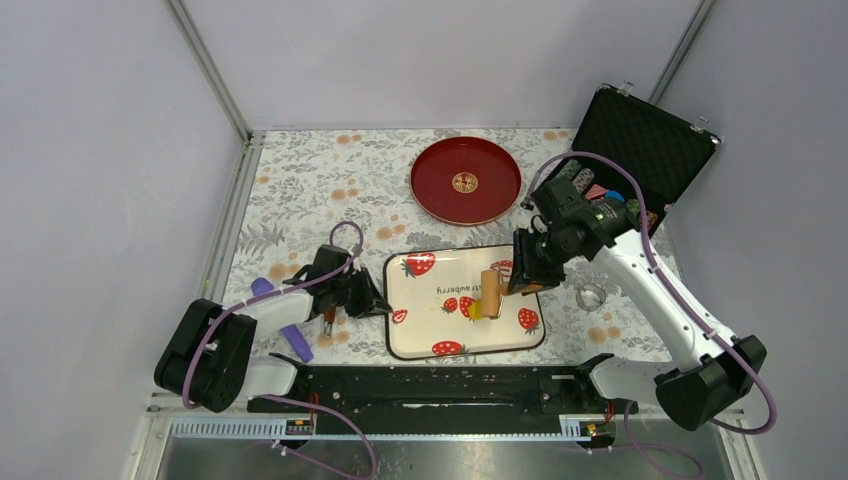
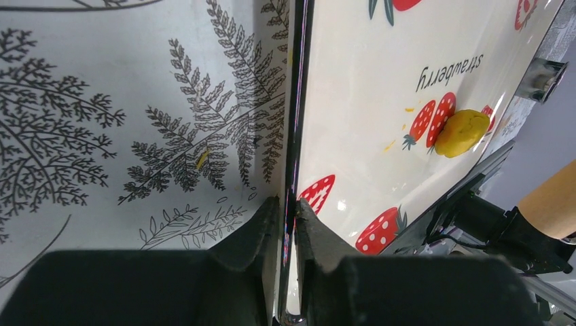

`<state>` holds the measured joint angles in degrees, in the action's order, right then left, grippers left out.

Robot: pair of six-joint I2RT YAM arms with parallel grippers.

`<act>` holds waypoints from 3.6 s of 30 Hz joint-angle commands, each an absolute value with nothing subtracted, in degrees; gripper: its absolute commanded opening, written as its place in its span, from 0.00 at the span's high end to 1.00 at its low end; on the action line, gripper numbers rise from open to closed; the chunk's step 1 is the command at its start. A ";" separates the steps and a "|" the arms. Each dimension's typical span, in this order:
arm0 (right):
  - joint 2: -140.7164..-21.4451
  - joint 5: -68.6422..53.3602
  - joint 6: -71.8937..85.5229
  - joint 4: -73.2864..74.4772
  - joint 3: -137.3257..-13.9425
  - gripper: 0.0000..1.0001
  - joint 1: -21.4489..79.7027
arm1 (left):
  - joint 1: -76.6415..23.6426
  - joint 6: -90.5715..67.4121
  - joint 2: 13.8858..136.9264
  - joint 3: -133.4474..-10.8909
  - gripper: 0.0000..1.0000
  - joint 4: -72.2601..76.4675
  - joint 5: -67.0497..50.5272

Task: Roll out the dumpling wrappers from the dough

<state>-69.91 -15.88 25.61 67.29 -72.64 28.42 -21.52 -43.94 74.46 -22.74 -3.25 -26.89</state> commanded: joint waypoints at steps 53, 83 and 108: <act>-90.89 -5.80 23.00 71.73 -83.05 1.00 39.21 | -21.46 -44.21 74.89 -19.62 0.91 1.44 -24.72; -92.45 -5.22 23.28 67.70 -77.97 1.00 40.64 | -21.45 -44.13 75.02 -19.59 0.94 1.40 -24.83; -95.14 -4.70 23.07 64.23 -73.96 1.00 41.50 | -21.43 -44.12 74.97 -19.69 0.95 1.30 -24.79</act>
<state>-91.07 -5.69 23.57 66.22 -77.38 40.21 -21.52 -44.62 74.46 -20.95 1.08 -27.62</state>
